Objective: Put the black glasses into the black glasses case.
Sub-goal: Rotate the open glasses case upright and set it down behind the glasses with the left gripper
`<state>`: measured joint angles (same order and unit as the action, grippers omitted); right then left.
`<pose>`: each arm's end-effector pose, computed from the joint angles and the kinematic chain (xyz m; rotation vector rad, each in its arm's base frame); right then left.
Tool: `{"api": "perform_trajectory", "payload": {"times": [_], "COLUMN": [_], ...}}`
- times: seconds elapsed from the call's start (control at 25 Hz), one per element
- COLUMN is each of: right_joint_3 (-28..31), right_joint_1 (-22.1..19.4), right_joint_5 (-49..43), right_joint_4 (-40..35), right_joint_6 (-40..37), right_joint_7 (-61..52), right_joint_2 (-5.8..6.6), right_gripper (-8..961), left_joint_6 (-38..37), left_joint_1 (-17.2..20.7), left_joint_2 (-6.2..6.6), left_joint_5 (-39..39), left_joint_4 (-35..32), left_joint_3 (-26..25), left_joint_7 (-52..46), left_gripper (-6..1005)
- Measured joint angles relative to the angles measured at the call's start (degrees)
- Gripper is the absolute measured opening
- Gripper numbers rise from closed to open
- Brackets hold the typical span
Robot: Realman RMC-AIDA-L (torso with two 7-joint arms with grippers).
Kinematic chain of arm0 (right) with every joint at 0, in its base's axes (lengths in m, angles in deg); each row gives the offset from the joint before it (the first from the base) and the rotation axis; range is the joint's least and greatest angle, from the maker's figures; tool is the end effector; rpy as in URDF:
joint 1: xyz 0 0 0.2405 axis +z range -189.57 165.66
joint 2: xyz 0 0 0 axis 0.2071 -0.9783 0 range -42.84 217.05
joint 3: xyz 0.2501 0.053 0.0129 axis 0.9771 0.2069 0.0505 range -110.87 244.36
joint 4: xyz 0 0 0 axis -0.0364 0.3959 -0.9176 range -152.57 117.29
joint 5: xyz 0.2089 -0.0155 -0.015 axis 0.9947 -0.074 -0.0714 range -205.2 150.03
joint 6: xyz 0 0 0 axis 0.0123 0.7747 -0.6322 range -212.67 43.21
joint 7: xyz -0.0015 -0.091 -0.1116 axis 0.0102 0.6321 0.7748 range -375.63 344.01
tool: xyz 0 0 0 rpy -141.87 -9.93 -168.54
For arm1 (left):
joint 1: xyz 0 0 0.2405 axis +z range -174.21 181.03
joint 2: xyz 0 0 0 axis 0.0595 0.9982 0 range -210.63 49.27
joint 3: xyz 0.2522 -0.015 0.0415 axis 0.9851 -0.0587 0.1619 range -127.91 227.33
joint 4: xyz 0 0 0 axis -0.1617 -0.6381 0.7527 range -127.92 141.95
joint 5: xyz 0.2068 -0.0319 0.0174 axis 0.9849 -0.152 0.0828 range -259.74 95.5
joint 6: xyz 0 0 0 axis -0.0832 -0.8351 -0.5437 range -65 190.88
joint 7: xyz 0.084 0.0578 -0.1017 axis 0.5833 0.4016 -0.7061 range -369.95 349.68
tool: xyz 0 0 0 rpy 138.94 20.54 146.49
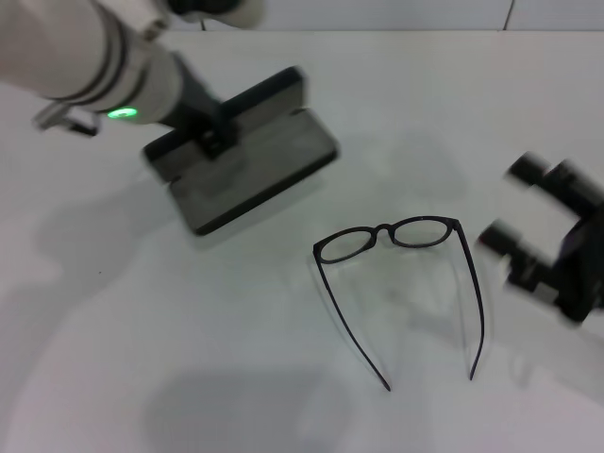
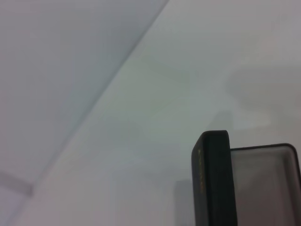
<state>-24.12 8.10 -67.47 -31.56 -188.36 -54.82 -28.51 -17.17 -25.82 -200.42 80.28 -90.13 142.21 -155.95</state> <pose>0.2525 0.2468 -0.0159 -2.3327 0.2027 1.4435 -0.1293 0.3562 0.0147 -2.4090 -0.3345 0.4834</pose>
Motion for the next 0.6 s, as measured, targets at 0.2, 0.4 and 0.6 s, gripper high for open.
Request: {"api": "perform_trajectory", "payload": {"times": [0.2,0.4,0.6], "right_joint_3": [-8.84,-10.55,-10.64], "right_joint_1": [1.32,1.14,1.16], "right_joint_5": [-0.03,0.04,0.34], "right_joint_4": [-0.20,-0.23,-0.24], "right_joint_6": [-0.73,-0.82,-0.56], "right_joint_7": [-0.36,-0.68,-1.68], "right_joint_2": [-0.39,-0.56,-0.57], "right_gripper": [753,753,753], "left_joint_6": [11.49,18.66,22.92], "left_joint_1": [-0.32,-4.13,-6.69], "left_joint_2": [-0.09,-0.15,-0.20], "left_joint_5": [0.01,-0.07,-0.04], "left_joint_4": [4.04,12.74,19.63], "left_joint_3": [7.69,13.07,16.00], "left_joint_7": [7.25,8.73,10.02], "left_gripper": [209,212,214]}}
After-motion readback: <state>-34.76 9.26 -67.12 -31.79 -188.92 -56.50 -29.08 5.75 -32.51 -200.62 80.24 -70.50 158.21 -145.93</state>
